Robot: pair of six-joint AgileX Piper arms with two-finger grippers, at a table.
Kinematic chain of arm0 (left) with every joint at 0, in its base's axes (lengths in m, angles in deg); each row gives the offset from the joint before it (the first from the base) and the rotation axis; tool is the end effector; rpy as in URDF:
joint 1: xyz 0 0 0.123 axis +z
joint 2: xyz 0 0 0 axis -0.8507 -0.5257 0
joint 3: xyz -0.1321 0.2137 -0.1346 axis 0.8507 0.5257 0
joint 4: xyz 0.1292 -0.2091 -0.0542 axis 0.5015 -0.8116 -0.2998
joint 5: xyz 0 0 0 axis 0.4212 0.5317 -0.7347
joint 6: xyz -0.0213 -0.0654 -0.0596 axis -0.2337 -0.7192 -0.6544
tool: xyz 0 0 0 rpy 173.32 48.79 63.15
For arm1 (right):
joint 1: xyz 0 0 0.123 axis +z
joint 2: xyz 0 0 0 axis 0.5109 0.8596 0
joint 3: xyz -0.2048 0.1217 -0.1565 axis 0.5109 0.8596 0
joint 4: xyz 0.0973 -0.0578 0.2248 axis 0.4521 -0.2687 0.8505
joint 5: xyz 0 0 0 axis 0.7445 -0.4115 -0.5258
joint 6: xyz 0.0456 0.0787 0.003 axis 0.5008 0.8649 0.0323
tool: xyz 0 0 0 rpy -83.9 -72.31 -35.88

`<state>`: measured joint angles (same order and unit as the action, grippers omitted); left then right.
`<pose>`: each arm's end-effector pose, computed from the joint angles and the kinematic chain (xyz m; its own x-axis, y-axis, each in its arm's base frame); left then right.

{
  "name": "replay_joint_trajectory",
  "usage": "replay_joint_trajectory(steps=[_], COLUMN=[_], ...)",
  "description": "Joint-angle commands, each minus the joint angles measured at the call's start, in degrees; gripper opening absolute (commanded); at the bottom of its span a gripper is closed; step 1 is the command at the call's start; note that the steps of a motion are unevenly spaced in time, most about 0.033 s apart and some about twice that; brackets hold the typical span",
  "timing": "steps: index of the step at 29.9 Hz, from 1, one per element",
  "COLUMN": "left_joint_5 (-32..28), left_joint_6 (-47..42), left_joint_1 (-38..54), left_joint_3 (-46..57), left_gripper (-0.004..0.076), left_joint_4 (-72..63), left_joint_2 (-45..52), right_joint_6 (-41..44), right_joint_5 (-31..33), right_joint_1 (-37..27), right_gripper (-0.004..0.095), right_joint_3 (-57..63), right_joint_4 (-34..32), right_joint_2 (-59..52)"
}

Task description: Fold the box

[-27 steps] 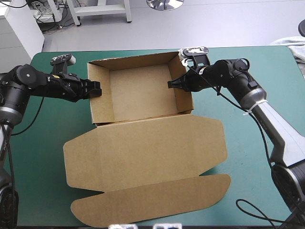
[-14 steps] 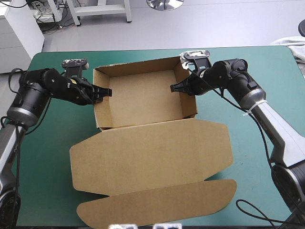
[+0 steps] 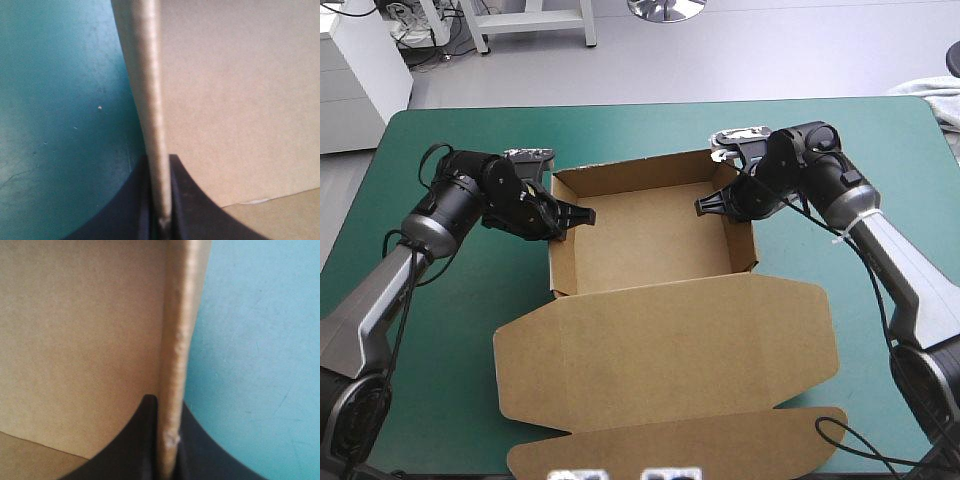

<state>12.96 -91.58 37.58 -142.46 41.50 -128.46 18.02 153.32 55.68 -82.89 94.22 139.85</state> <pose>0.3147 -0.1321 0.3288 -0.9168 0.0958 -0.3876 0.1931 0.9561 -0.2204 0.3340 0.1645 0.3430 -0.8544 -0.2761 -0.4403 -0.3649 0.9219 0.1300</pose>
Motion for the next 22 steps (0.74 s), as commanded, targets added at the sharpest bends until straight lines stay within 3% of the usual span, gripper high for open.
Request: replay_joint_trajectory(steps=[1,11,22], left_joint_5=[-4.18,-3.76,-4.00], left_joint_6=[0.68,0.43,0.43], left_joint_1=[-2.09,-2.31,-2.31], left_joint_3=[-2.25,-2.29,-2.29], left_gripper=[-0.0010,-0.0010,-0.0010], left_joint_4=[-2.55,-2.65,-2.49], left_joint_2=[0.88,-1.69,-5.01], right_joint_6=[-1.07,1.85,1.85], right_joint_5=[1.18,1.46,-0.38], right_joint_1=[1.62,5.54,5.69], right_gripper=[-0.0003,-0.0003,-0.0003], right_joint_3=[-1.73,-1.73,-1.73], right_joint_4=[5.61,5.16,5.72], right_joint_2=[-2.84,3.61,7.36])
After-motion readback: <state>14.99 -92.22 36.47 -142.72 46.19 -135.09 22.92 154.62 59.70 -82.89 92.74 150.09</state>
